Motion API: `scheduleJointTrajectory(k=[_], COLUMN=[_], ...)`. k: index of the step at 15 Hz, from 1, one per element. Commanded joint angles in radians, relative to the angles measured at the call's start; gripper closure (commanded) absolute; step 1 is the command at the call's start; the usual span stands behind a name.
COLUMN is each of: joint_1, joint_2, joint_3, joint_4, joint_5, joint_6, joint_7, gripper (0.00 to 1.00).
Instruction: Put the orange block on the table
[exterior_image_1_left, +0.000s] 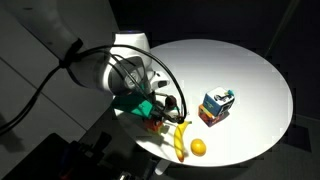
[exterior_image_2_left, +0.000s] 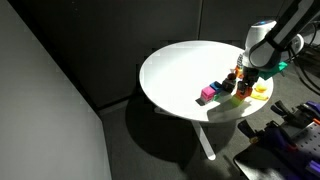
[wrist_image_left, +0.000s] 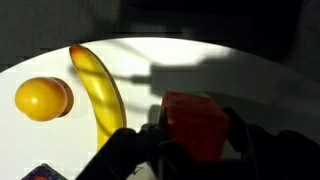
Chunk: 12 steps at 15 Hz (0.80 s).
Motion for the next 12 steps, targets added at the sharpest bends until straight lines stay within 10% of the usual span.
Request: scheduleJointTrajectory(k=[1, 12], joint_1=[0.002, 0.006], joint_2=[0.012, 0.034], joint_3=[0.002, 0.0], joint_4=[0.016, 0.022], joint_5=[-0.004, -0.006], joint_6=[-0.001, -0.004], joint_7=[-0.017, -0.017], gripper=[0.69, 0.69])
